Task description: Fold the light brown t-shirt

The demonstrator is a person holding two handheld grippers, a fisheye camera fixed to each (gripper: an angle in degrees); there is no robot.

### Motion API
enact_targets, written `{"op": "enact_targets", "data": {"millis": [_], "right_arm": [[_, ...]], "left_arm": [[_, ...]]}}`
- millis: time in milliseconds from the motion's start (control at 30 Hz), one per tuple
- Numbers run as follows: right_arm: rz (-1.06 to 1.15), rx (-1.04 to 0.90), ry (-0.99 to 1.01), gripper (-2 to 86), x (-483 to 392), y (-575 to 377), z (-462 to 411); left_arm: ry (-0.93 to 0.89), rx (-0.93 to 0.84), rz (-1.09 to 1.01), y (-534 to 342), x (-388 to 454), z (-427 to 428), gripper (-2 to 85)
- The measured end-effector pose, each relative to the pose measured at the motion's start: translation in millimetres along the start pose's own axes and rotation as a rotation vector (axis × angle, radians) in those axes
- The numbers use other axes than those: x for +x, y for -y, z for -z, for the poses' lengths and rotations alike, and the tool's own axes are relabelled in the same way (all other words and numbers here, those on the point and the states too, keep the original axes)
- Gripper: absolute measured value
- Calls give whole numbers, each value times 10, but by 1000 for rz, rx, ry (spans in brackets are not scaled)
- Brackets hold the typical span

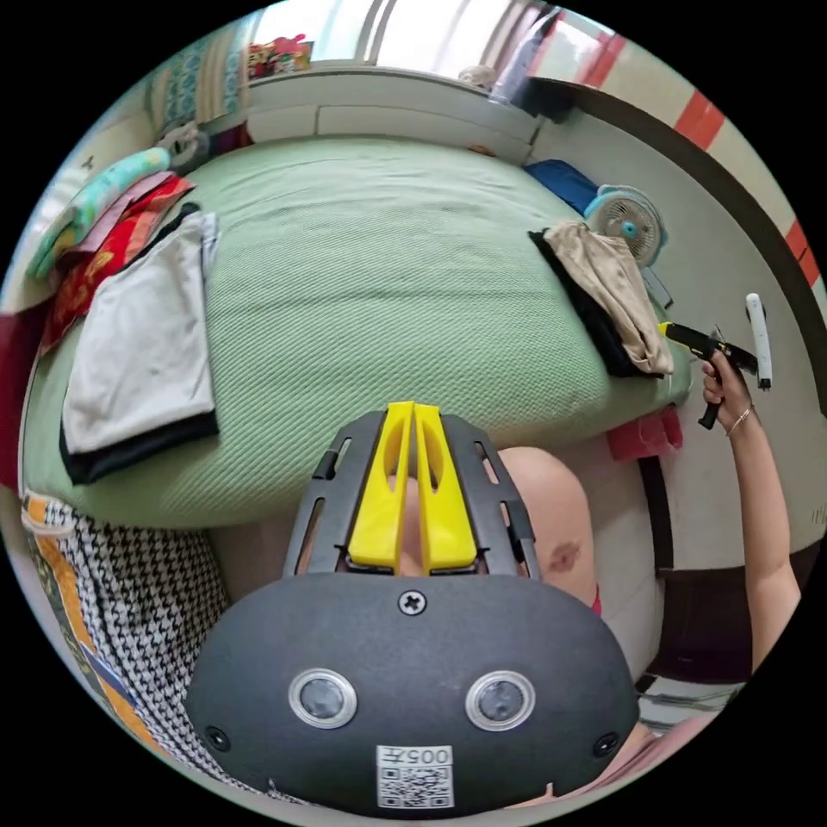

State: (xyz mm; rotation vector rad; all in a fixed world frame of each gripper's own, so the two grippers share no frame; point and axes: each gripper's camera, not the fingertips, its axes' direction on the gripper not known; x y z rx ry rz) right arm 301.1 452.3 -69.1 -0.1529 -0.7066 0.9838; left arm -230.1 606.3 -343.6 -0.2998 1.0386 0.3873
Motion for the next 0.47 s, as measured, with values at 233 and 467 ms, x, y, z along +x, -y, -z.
{"op": "enact_targets", "data": {"millis": [233, 467], "right_arm": [[-114, -49, -184, -11, -707, -79, -477], [9, -3, -10, -7, -1586, -233, -147]], "left_arm": [[59, -5, 242, -890, -1036, 401, -6], [55, 21, 394, -1400, -1702, 554, -3]]}}
